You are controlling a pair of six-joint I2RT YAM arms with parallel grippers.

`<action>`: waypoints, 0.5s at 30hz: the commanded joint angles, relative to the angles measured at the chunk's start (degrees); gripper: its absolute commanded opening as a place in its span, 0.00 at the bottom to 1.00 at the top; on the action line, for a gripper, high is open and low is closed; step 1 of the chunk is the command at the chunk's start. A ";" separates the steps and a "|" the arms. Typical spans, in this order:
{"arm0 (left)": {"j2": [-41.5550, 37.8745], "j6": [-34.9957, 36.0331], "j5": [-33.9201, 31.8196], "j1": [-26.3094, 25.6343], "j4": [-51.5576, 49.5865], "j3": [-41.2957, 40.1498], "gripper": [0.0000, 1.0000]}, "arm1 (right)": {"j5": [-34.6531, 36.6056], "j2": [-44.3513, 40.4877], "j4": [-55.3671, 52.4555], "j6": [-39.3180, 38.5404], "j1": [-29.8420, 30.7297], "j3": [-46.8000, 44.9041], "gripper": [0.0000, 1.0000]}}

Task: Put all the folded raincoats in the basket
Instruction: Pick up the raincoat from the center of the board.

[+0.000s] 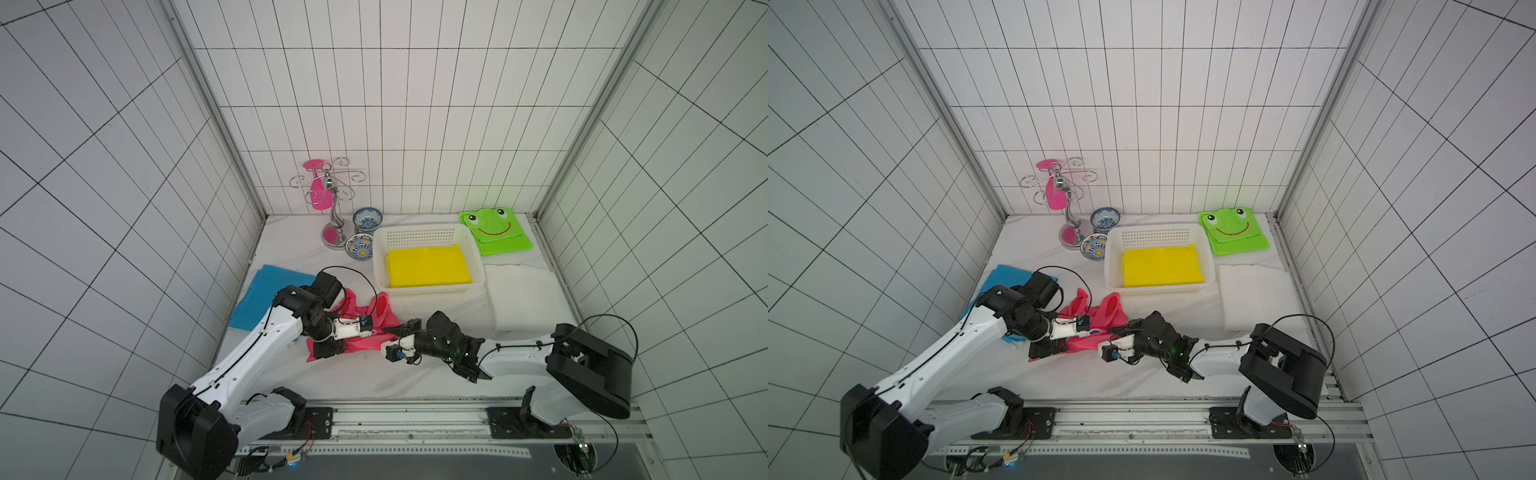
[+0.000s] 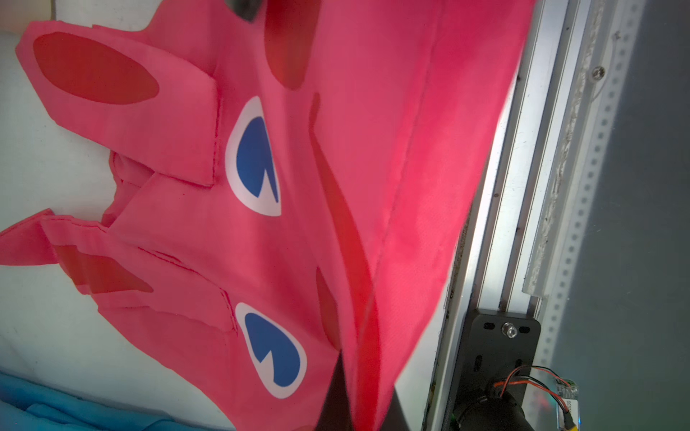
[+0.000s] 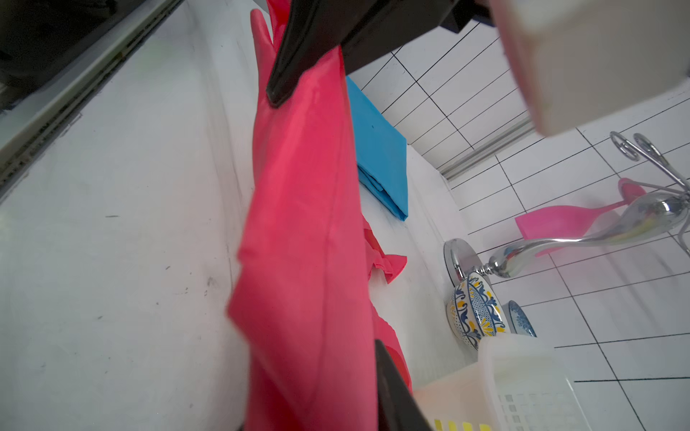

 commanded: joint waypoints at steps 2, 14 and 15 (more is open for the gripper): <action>-0.16 1.49 3.32 2.34 -2.61 3.55 0.00 | 0.75 -0.57 0.40 3.22 0.38 4.15 0.00; -7.31 0.24 4.35 12.55 -4.67 3.72 0.97 | 0.73 -2.32 -6.65 24.81 -6.55 11.06 0.00; -7.80 -0.93 4.29 12.89 -4.47 3.41 0.97 | 1.51 -2.04 -7.21 25.94 -6.65 11.99 0.00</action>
